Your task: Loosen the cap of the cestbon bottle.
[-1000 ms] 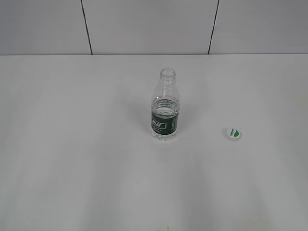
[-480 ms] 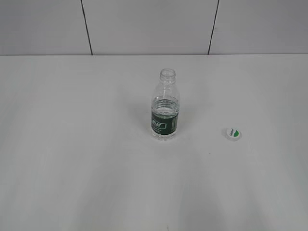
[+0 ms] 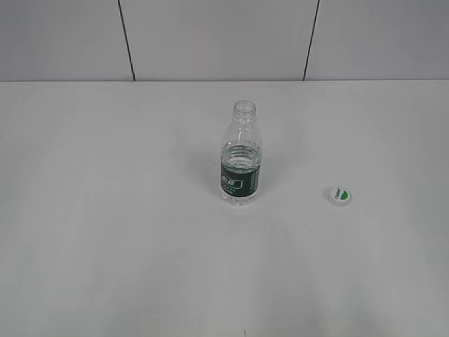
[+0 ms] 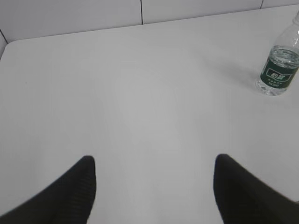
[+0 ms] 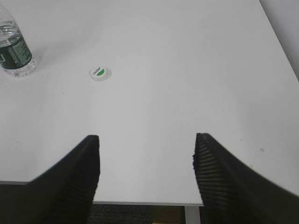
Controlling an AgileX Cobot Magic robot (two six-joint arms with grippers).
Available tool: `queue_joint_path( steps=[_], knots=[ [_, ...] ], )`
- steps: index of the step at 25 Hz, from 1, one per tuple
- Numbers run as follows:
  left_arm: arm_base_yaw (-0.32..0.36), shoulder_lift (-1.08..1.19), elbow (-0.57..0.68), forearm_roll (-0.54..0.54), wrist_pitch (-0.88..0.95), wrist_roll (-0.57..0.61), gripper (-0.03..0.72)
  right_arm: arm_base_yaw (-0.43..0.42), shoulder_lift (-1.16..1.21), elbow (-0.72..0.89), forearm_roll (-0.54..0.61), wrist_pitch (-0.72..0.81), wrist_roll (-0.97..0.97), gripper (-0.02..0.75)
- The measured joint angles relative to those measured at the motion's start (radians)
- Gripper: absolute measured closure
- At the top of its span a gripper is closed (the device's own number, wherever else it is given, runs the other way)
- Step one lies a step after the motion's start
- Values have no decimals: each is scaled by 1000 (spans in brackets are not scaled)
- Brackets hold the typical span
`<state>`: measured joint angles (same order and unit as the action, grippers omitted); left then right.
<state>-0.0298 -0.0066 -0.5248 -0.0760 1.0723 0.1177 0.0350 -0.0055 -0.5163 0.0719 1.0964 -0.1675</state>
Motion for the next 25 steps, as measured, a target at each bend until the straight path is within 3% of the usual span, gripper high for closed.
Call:
queue_joint_path(
  steps=[25],
  knots=[
    [0, -1, 3, 0, 0, -3, 214, 4, -1, 1, 0, 0, 7, 265]
  ],
)
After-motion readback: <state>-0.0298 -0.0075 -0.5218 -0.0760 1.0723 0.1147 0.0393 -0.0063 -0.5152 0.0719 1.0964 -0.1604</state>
